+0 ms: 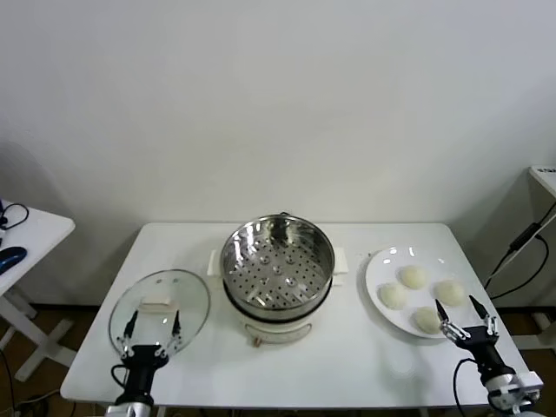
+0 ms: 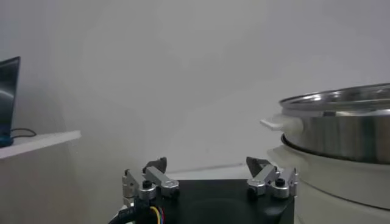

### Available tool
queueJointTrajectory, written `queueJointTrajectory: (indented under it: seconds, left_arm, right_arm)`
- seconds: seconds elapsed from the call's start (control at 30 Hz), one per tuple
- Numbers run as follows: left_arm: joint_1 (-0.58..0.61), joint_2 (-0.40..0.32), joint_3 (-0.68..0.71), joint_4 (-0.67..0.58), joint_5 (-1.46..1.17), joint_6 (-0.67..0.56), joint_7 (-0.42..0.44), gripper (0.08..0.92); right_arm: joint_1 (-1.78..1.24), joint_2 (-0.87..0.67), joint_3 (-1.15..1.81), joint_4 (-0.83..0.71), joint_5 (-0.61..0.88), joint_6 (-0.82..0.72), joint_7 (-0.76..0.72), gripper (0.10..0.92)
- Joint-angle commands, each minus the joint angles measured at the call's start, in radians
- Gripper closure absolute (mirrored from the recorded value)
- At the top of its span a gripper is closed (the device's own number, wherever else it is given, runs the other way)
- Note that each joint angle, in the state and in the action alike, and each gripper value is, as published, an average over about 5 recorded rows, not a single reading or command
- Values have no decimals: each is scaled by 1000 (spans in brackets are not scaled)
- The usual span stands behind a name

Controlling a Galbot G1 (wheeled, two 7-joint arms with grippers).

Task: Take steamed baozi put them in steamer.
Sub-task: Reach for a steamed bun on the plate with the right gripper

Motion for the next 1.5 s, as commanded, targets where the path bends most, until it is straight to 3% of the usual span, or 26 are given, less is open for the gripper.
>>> queueJointTrajectory:
  seconds: [0.03,0.2,0.4,0.57,0.73,0.97,1.17,1.5]
  left_arm:
    - [-2,2,1,3,4,-7,9,177]
    - [-15,14,6,19,14,-7,10,177]
    - [-31,30,23,54,17,-41,0,177]
    - [-28,33,52,47,17,-38,-8,177]
    - [-52,26,63,31,34,-11,-7,177]
    - [-67,48,63,36,33,2,-3,177]
    - [-69,65,55,32,23,16,-2,177]
    - [-86,88,50,39,12,50,-4,177]
  right_arm:
    - [29,-20,19,35,-51,-45,-14,203]
    - [115,-141,32,61,-174,-149,-98,203]
    - [311,-450,-109,-7,-195,-277,-225,203]
    - [644,-662,-446,-150,-173,-299,-405,203]
    - [1080,-773,-893,-330,-164,-266,-644,203]
    - [1534,-709,-1323,-547,-343,-130,-928,203]
    - [1827,-554,-1621,-704,-413,-92,-1029,203]
    - [1876,-243,-1745,-894,-564,-114,-1143,203]
